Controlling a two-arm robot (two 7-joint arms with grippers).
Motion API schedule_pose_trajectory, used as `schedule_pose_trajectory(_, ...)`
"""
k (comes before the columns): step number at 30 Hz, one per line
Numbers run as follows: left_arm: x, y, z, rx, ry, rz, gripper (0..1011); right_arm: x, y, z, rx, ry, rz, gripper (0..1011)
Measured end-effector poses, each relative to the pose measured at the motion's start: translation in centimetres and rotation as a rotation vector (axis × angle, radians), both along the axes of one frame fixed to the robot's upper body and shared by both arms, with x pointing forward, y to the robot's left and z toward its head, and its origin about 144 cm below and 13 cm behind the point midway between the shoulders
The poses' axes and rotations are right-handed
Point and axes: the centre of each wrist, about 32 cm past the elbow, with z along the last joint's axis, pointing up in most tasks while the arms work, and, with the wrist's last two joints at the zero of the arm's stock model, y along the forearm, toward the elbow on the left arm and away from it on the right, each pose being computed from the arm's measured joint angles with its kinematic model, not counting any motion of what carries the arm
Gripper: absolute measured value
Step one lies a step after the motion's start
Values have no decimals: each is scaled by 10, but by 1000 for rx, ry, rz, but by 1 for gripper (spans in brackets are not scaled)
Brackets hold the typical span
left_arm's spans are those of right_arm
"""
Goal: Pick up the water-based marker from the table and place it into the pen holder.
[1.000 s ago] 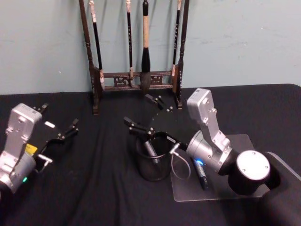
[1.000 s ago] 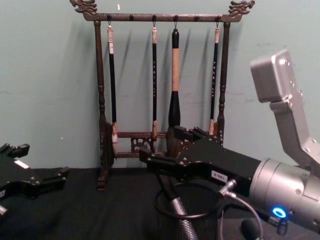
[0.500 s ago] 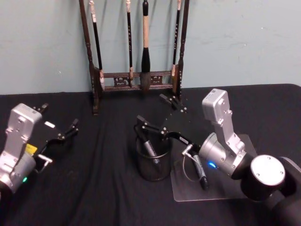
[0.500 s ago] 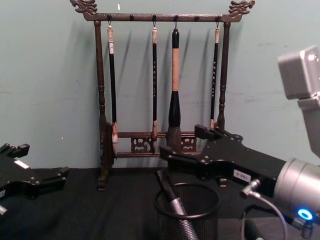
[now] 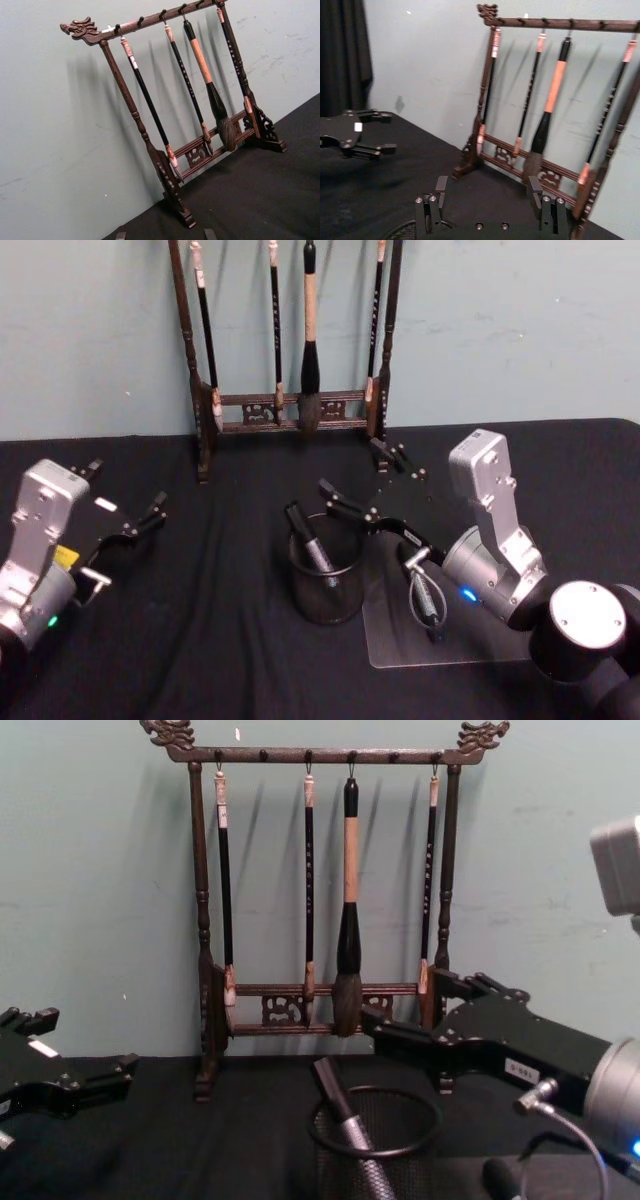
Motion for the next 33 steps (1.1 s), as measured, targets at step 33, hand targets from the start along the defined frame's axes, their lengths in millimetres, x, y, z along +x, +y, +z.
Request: schedule_pose_trajectory(33,0,0,0,0,0,0,1009,-14,1,9,-2,187,-208,1000)
